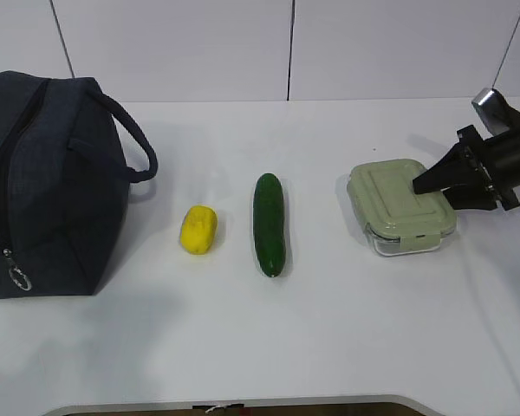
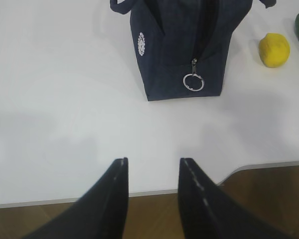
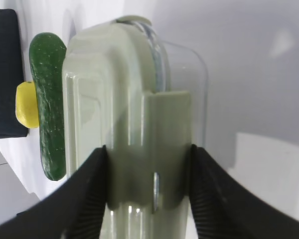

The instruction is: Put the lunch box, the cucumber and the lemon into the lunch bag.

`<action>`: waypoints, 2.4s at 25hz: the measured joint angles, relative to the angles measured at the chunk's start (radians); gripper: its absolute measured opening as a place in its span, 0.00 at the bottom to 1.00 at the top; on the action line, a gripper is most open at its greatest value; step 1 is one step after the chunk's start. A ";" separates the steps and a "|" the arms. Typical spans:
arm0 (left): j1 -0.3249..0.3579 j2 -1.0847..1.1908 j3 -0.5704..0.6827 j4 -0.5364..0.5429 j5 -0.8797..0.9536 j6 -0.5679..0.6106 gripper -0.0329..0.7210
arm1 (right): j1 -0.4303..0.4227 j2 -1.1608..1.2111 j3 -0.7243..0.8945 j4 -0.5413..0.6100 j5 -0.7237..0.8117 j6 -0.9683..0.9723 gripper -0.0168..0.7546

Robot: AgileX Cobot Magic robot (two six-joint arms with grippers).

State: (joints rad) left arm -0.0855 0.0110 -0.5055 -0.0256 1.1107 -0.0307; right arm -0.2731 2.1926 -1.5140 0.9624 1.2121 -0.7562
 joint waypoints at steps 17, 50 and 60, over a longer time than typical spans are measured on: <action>0.000 0.000 0.000 0.000 0.000 0.000 0.36 | 0.000 0.000 0.000 0.000 0.000 0.008 0.50; 0.000 0.000 0.000 0.000 0.000 0.000 0.36 | -0.002 -0.037 0.000 -0.029 -0.033 0.068 0.50; 0.000 0.000 0.000 0.000 0.000 0.000 0.36 | 0.000 -0.041 0.000 -0.029 -0.035 0.093 0.50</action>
State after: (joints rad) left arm -0.0855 0.0110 -0.5055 -0.0256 1.1107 -0.0307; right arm -0.2729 2.1519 -1.5140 0.9333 1.1766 -0.6636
